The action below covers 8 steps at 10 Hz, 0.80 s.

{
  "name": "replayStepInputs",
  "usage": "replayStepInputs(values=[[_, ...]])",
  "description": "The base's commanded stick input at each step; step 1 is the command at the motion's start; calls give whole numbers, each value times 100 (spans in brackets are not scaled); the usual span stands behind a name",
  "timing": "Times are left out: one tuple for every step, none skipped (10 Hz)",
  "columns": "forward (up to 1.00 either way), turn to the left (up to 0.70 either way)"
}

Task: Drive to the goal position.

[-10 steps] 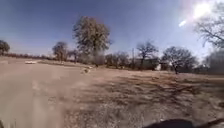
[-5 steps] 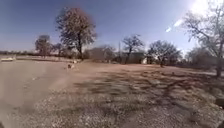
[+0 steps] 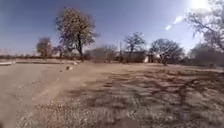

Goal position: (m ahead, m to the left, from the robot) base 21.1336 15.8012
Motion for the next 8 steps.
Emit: replayStepInputs(values=[[100, 16], [100, 27], [100, 27], [100, 27], [100, 0], [100, 0], [100, 0], [100, 0]])
